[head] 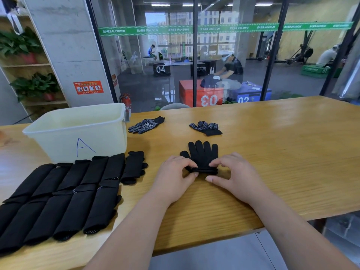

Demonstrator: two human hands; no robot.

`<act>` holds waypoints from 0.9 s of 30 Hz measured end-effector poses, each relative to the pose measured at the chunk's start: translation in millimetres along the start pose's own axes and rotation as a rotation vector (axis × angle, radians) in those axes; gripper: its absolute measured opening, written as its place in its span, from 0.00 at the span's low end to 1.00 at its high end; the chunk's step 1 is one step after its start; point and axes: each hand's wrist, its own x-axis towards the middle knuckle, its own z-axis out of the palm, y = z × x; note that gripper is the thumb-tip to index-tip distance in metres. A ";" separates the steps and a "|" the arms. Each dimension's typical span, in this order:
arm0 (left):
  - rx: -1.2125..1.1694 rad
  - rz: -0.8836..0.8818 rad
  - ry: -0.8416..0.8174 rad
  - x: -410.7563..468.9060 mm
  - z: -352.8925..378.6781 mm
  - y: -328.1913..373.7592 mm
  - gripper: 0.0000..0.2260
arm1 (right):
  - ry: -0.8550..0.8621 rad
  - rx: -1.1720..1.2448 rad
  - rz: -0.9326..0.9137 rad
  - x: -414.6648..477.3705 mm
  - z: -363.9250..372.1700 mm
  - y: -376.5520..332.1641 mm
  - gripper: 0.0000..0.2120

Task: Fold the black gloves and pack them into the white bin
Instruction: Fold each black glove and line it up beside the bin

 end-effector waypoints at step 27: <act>0.189 0.029 0.076 2.6 6.0 0.6 0.08 | 0.073 -0.239 0.052 -0.5 10.5 0.1 0.06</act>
